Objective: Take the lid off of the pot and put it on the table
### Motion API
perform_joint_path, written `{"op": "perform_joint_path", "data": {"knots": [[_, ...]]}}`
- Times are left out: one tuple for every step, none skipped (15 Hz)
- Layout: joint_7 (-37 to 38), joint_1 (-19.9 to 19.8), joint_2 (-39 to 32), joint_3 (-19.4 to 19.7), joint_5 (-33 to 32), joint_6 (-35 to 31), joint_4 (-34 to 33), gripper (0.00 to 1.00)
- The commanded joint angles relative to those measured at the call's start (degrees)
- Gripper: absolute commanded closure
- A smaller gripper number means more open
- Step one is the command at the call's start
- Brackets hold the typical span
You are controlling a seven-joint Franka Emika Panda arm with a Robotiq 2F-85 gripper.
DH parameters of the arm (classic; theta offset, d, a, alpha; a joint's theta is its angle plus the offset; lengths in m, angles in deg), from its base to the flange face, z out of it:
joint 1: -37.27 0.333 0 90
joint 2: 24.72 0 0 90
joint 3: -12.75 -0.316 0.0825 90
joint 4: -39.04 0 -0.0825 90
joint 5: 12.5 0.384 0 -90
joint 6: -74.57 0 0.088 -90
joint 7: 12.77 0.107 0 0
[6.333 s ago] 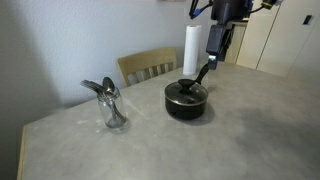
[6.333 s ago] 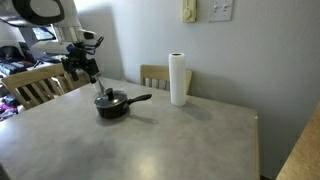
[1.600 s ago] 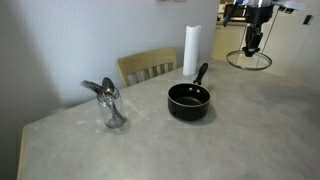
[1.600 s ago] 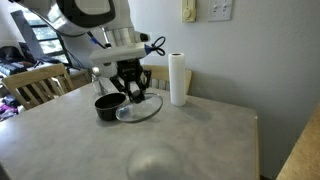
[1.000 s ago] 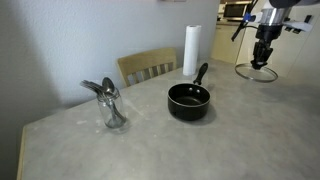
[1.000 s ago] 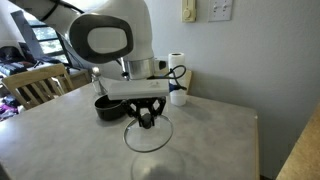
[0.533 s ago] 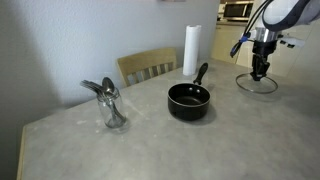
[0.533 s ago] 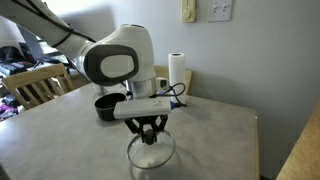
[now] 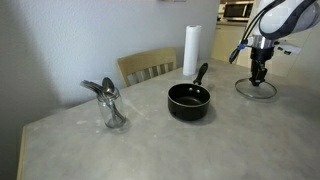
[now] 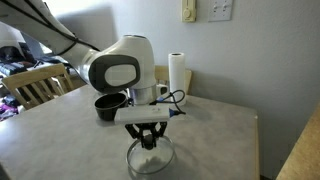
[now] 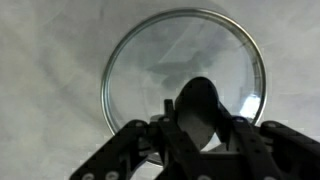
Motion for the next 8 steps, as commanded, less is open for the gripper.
{"op": "perform_joint_path", "data": {"knots": [[-0.4, -1.93, -0.93, -1.33, 1.55, -0.44, -1.11, 0.86], [-0.69, -2.23, -1.13, -1.54, 2.01, -0.52, -1.15, 0.86], [-0.98, -2.46, -1.36, -1.71, 2.43, -0.67, -1.13, 0.86], [-1.18, -2.58, -1.53, -1.81, 2.63, -0.98, -1.04, 0.86], [-1.61, -2.81, -1.63, -2.04, 2.87, -1.38, -0.91, 0.86], [-2.05, -3.02, -1.71, -2.27, 3.01, -1.7, -0.85, 0.86], [-2.72, -3.26, -1.75, -2.57, 3.08, -2.35, -0.68, 0.86], [-3.65, -3.47, -1.81, -2.84, 2.86, -3.35, -0.44, 0.86]]}}
